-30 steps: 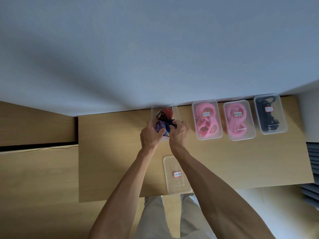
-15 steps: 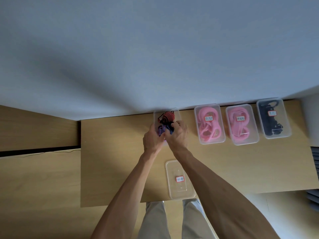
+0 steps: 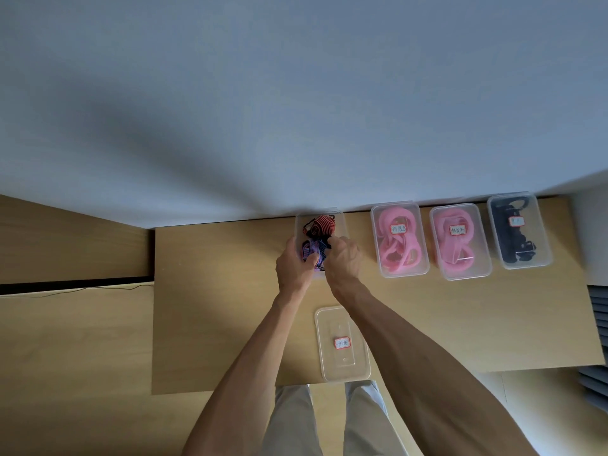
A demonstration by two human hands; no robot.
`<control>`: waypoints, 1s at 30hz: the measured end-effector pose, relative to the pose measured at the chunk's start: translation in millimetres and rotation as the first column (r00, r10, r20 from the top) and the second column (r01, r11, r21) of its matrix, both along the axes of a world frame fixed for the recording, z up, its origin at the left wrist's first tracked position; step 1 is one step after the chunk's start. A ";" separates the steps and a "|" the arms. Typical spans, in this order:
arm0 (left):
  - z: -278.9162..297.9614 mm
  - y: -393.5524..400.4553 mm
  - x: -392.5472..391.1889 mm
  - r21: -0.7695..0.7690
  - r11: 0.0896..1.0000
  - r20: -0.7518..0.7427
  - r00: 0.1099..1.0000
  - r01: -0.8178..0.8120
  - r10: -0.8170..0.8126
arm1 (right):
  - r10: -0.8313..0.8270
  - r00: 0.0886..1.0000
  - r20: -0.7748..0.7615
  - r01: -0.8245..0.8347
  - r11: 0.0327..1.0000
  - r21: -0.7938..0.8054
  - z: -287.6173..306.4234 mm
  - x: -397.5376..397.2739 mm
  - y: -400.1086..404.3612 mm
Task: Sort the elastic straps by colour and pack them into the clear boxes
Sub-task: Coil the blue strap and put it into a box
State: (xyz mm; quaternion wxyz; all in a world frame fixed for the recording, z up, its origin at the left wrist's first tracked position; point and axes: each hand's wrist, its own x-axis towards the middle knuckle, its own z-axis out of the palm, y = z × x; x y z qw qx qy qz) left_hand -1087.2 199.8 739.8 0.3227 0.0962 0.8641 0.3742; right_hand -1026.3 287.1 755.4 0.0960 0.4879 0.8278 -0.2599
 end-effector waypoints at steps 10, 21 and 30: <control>12.4 4.6 0.8 -0.075 0.997 -0.120 0.993 -0.020 0.011 | -0.301 0.898 -0.320 0.315 0.949 -0.009 3.8 21.7 -9.2; 10.7 -2.5 2.8 0.053 0.998 -0.068 0.997 -0.017 0.021 | -0.328 0.937 -0.120 0.322 0.944 -0.064 -0.5 16.7 -6.1; 13.0 1.6 3.3 0.031 0.999 -0.098 0.995 -0.016 0.019 | -0.475 0.828 -0.297 0.426 0.878 -0.217 0.5 12.0 -13.3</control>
